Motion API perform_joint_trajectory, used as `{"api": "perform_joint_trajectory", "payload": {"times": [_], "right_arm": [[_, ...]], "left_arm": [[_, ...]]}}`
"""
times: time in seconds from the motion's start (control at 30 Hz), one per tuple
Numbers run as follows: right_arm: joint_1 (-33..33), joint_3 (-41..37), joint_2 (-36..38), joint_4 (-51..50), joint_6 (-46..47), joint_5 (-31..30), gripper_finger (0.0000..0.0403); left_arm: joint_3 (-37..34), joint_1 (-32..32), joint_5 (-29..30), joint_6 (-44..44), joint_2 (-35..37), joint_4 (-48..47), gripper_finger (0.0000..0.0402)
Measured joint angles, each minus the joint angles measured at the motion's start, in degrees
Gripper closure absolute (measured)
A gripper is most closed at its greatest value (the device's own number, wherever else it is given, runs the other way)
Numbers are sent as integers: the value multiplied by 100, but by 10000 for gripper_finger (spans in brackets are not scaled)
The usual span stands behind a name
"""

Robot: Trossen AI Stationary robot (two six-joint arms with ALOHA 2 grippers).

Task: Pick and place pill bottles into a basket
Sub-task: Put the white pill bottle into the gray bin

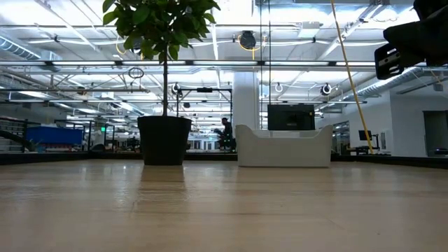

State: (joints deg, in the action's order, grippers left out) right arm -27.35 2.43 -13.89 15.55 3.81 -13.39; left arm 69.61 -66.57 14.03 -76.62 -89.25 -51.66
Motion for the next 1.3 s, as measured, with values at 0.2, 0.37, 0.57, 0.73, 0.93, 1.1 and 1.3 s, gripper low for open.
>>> {"api": "perform_joint_trajectory", "payload": {"times": [0.2,0.37,0.57,0.73,0.93,1.1,1.3], "right_arm": [[0,0,0,0,0,0,399],[-1,0,0,1,0,0,399],[0,0,0,2,0,0,399],[-1,0,0,2,0,-2,399],[-2,0,0,0,0,0,398],[-1,-1,0,2,0,-2,399],[0,-2,0,2,0,-2,398]], "left_arm": [[2,-28,-130,-8,-395,71,110],[0,-28,-271,-107,-516,147,85],[2,40,-319,-11,-653,223,69],[2,65,-414,-4,-853,227,80],[2,58,-508,-37,-961,249,95],[2,110,-562,4,-1071,190,101],[2,131,-428,27,-1081,309,104]]}}
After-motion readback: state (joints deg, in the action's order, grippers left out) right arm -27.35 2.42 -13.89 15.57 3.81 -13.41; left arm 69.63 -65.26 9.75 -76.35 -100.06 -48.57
